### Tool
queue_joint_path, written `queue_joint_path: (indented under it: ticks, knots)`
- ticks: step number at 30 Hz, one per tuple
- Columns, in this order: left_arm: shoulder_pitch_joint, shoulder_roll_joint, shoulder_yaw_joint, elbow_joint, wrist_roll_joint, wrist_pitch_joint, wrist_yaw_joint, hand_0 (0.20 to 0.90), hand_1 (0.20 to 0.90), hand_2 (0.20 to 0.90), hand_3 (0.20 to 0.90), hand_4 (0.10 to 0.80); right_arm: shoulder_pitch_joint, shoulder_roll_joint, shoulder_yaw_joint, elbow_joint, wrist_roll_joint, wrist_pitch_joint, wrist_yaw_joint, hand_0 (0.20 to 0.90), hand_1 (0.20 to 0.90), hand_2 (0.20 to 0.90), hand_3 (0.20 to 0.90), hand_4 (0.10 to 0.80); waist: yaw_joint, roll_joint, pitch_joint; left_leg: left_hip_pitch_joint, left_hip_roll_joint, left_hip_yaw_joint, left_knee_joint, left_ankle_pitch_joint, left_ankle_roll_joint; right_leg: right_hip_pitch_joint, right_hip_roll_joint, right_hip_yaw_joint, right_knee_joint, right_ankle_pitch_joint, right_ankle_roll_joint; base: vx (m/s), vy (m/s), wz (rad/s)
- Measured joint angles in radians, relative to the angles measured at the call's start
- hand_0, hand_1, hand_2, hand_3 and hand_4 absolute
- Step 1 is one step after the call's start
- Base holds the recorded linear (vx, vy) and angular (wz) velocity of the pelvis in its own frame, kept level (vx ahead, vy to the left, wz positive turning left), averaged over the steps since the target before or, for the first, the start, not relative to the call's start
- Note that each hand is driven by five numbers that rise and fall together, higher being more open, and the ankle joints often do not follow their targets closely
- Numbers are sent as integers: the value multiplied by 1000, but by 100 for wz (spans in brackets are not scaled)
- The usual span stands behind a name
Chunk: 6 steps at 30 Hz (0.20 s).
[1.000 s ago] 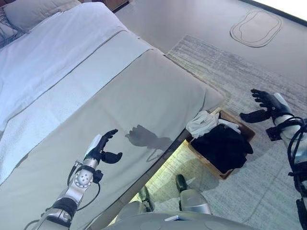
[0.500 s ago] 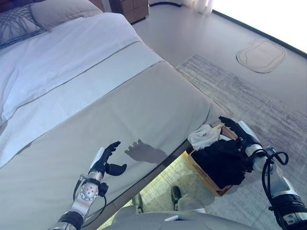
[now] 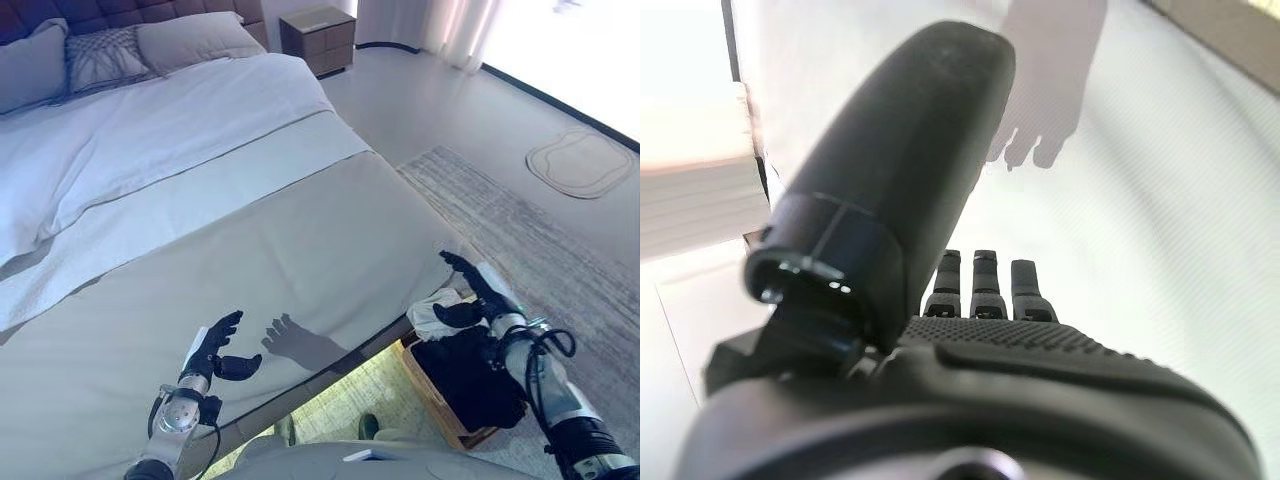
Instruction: Pick up the clothes from the bed and place them into the basket
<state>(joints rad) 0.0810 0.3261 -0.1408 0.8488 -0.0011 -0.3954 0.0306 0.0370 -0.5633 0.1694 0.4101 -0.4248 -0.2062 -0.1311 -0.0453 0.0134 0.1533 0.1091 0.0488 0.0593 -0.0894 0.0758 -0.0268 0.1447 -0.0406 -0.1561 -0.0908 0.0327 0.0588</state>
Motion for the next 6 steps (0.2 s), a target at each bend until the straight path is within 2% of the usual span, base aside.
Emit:
queue_joint_path:
  ticks: [6]
  knots:
    - [-3,2,-2,0,0,0,-75,900,900,900,900,800,0,0,85,-1,-88,-44,-12,900,900,900,900,800,31,2,-2,-10,-2,-22,0,4,3,1,-2,-22,0,-2,3,7,7,11]
